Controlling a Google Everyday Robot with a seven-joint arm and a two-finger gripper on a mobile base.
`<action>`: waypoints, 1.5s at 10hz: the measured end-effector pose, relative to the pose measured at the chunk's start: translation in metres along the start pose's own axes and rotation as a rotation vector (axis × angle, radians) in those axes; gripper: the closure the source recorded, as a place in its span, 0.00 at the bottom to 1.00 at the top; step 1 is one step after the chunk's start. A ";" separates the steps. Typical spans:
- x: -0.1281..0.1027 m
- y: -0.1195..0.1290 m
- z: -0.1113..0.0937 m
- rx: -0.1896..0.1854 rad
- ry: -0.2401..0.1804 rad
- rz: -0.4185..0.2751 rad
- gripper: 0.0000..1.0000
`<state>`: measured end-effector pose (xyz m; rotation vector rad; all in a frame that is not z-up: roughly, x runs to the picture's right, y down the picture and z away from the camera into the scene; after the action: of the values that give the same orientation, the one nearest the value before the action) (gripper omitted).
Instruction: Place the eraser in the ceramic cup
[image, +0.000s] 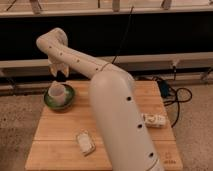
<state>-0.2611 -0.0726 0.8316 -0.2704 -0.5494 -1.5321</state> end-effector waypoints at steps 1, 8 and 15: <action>-0.013 -0.012 0.003 0.014 -0.038 -0.028 1.00; -0.064 -0.028 0.022 -0.020 -0.178 -0.143 0.46; -0.064 -0.007 0.022 -0.043 -0.184 -0.102 0.20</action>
<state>-0.2689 -0.0062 0.8177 -0.4246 -0.6842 -1.6286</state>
